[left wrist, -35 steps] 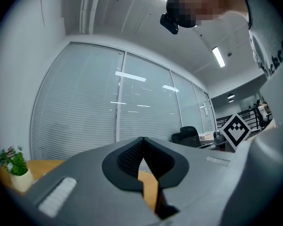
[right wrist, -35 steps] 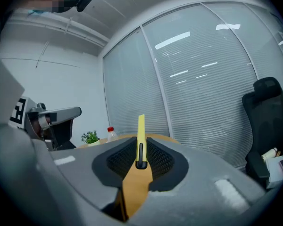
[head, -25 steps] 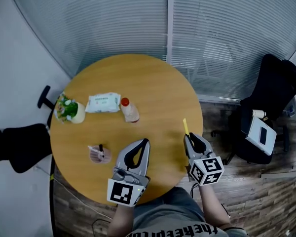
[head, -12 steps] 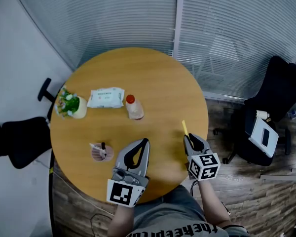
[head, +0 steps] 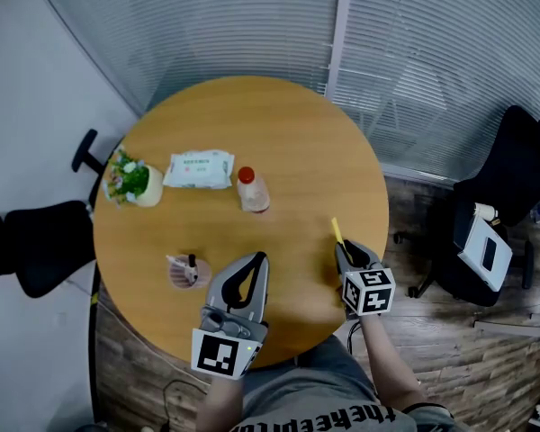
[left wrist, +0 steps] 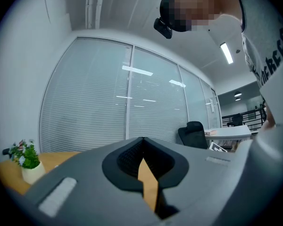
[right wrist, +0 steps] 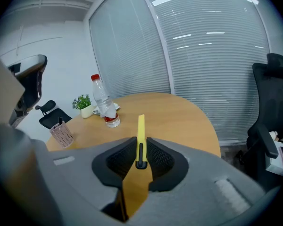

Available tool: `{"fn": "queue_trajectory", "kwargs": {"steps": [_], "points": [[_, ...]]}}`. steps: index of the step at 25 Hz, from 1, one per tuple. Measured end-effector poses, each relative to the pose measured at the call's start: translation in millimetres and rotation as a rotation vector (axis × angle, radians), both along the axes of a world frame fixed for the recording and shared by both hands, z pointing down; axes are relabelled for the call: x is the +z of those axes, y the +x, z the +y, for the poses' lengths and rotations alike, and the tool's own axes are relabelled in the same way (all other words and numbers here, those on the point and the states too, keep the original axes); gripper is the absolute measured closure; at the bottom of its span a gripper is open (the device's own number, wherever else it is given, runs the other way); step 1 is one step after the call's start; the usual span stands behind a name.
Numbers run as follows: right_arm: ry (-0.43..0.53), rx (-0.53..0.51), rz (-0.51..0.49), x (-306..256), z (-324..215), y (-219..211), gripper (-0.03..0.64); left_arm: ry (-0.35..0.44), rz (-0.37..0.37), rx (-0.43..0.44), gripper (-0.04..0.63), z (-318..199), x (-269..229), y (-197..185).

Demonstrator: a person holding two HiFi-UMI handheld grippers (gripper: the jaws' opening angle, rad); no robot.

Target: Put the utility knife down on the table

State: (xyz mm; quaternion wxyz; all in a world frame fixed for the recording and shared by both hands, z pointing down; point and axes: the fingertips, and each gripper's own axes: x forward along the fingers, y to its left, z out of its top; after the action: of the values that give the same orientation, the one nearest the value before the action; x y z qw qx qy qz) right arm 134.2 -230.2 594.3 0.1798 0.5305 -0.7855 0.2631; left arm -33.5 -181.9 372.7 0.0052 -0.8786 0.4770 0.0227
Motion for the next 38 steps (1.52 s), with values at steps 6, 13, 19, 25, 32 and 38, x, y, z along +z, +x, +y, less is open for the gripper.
{"fn": "queue_trajectory", "kwargs": {"steps": [6,13,19,25,32,38], "points": [[-0.045,-0.019,0.024,18,-11,-5,0.549,-0.005,-0.006,-0.039,0.581,3,1,-12],[-0.088,-0.042,0.074,36,-24,-10,0.549,-0.011,-0.011,-0.079,0.581,6,2,-26],[-0.132,-0.042,0.100,52,-30,-10,0.549,-0.015,-0.018,-0.104,0.581,8,4,-35],[-0.151,-0.053,0.140,58,-35,-12,0.549,-0.014,-0.019,-0.119,0.581,7,3,-42],[-0.176,-0.070,0.180,66,-37,-14,0.549,-0.022,-0.020,-0.129,0.581,7,5,-47],[-0.187,-0.077,0.209,70,-35,-15,0.549,-0.021,-0.022,-0.130,0.581,9,6,-51]]}}
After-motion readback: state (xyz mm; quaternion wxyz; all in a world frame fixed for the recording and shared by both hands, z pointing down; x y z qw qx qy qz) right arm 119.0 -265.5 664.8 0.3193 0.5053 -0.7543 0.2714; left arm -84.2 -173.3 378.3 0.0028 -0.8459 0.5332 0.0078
